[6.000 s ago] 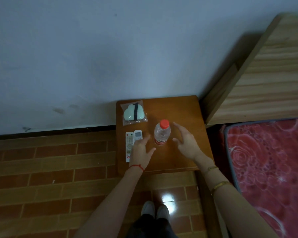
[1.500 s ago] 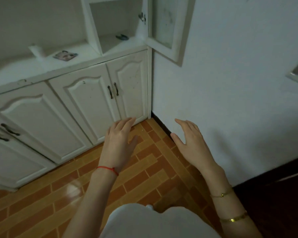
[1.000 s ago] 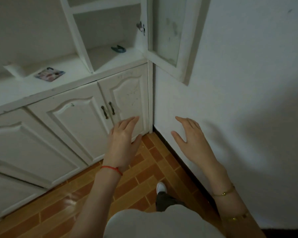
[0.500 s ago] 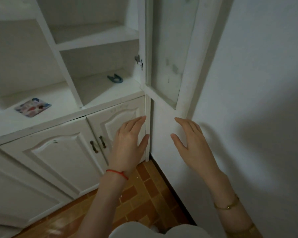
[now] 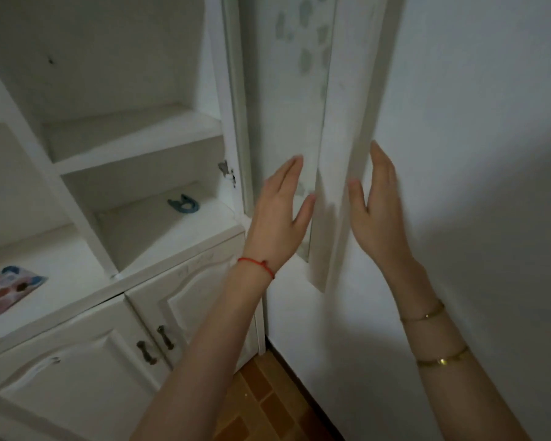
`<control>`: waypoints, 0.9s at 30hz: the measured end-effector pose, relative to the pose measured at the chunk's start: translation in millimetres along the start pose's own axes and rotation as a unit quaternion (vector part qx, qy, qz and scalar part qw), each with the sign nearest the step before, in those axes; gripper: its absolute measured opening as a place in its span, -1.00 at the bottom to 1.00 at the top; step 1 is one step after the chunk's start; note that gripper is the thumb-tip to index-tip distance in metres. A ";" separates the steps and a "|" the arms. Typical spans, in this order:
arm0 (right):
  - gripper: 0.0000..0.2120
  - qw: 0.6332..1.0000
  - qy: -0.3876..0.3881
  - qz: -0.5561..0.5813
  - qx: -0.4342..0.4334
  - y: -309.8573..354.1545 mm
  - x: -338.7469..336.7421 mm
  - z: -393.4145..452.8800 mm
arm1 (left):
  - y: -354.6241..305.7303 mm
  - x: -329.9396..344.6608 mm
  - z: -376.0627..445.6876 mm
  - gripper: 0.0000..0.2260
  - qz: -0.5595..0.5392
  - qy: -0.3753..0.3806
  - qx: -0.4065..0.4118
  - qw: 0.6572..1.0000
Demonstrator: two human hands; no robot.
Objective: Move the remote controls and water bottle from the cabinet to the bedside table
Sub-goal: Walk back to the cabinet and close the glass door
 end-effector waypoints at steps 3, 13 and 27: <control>-0.50 1.000 -0.002 0.004 0.006 -2.6 7.7 28.7 | -8.4 20.1 26.6 -0.48 -0.016 -0.004 0.034 0.999; -0.56 0.998 -0.003 0.055 -0.004 -1.2 22.4 42.2 | -14.1 45.1 39.9 -0.50 -0.038 -0.012 0.041 0.998; -0.55 0.965 0.093 0.101 -0.223 83.2 60.5 -11.8 | 16.6 -46.1 -7.7 -0.33 0.002 -0.083 0.010 0.996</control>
Point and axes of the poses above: each hand's wrist, its own z-axis towards the middle knuckle, its own x-axis out of the palm, y = z × x, the point moved 7 cm from there along z, towards the middle knuckle, and after that the axes turned 9 degrees about -y, right-handed, at the moved point
